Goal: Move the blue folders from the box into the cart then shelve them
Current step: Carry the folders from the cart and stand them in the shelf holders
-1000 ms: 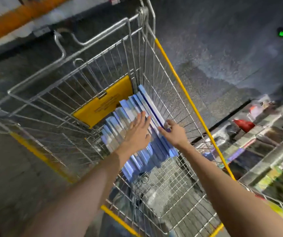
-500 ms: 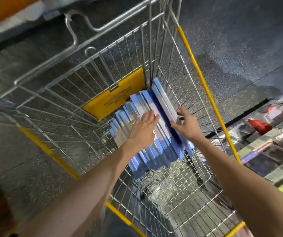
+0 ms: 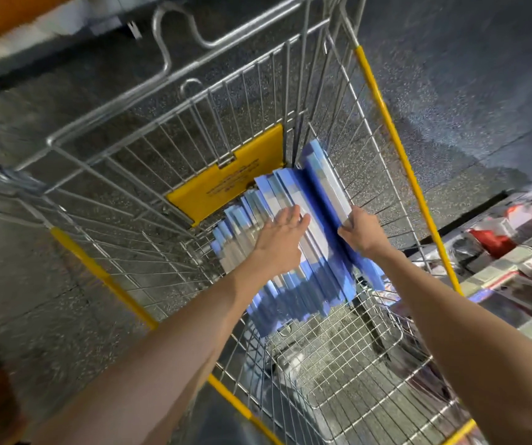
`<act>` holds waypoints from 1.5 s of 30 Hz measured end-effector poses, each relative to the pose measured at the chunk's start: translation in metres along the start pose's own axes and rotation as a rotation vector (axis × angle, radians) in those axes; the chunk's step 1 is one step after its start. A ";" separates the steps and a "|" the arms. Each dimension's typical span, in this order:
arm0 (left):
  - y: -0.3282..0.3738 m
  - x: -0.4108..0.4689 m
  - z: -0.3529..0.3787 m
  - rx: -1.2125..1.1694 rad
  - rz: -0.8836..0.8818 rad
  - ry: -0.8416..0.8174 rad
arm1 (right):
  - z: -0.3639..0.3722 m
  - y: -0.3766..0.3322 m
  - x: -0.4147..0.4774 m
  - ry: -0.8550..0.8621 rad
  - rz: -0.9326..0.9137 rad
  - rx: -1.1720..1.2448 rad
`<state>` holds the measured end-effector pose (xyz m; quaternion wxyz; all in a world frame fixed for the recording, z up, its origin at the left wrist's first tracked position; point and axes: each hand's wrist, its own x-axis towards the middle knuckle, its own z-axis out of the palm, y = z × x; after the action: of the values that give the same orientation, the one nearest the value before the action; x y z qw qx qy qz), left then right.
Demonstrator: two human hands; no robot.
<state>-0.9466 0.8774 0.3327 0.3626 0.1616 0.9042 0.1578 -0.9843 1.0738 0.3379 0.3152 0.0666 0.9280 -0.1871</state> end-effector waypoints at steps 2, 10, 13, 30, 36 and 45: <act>0.004 0.000 -0.004 -0.009 -0.008 -0.030 | -0.005 -0.005 -0.007 0.025 -0.018 -0.003; 0.029 -0.009 -0.025 -0.666 -0.197 0.177 | -0.027 -0.008 -0.065 0.169 -0.178 0.127; 0.055 -0.021 -0.034 -1.015 -0.232 0.284 | -0.029 -0.008 -0.091 0.214 -0.214 0.250; 0.226 -0.199 -0.026 -1.255 0.111 0.583 | -0.072 0.048 -0.322 0.312 -0.512 0.765; 0.269 -0.264 -0.007 -1.327 0.298 0.693 | -0.072 0.057 -0.401 0.215 -0.611 0.935; 0.301 -0.319 -0.004 -1.360 0.462 0.740 | -0.082 0.051 -0.463 -0.007 -0.618 1.166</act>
<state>-0.6781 1.0174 0.6495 0.0168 0.0258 0.6156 0.7875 -0.6509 1.1499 0.6648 0.1624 -0.0439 0.6499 -0.7412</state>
